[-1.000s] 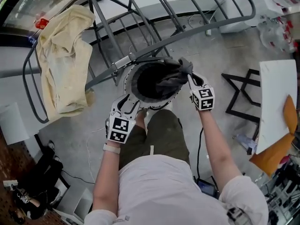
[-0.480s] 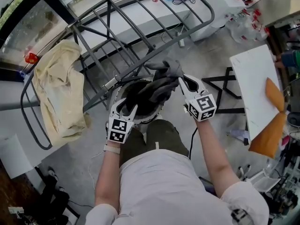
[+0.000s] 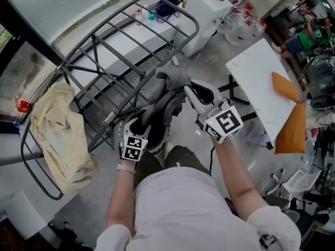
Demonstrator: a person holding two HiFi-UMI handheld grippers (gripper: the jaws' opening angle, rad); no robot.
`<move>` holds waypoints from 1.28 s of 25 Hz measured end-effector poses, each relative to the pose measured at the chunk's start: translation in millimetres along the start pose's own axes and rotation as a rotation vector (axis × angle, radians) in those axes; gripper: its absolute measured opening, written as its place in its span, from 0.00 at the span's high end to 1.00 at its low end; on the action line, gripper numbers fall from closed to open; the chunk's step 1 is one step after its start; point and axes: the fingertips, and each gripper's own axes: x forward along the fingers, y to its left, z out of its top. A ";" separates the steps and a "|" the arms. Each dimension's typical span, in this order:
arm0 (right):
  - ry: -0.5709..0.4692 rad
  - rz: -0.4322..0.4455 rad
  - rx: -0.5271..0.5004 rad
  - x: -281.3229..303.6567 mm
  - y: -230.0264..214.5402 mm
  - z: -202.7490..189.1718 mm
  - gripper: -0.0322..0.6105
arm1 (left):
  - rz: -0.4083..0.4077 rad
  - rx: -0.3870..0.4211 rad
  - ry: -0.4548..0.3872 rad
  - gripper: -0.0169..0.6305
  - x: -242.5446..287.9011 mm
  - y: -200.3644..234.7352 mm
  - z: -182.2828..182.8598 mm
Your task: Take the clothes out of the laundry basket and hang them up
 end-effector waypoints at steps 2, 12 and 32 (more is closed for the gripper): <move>-0.037 -0.007 -0.010 -5.7 0.8 27.2 0.89 | -0.014 0.017 -0.003 0.65 11.4 -1.6 8.5; -0.253 -0.067 -0.014 -42.6 -13.5 146.7 0.89 | -0.075 0.118 0.029 0.63 66.4 -18.2 33.2; -0.119 -0.373 -0.150 -78.8 -65.7 106.4 0.89 | 0.137 0.080 -0.306 0.97 -99.9 61.8 159.6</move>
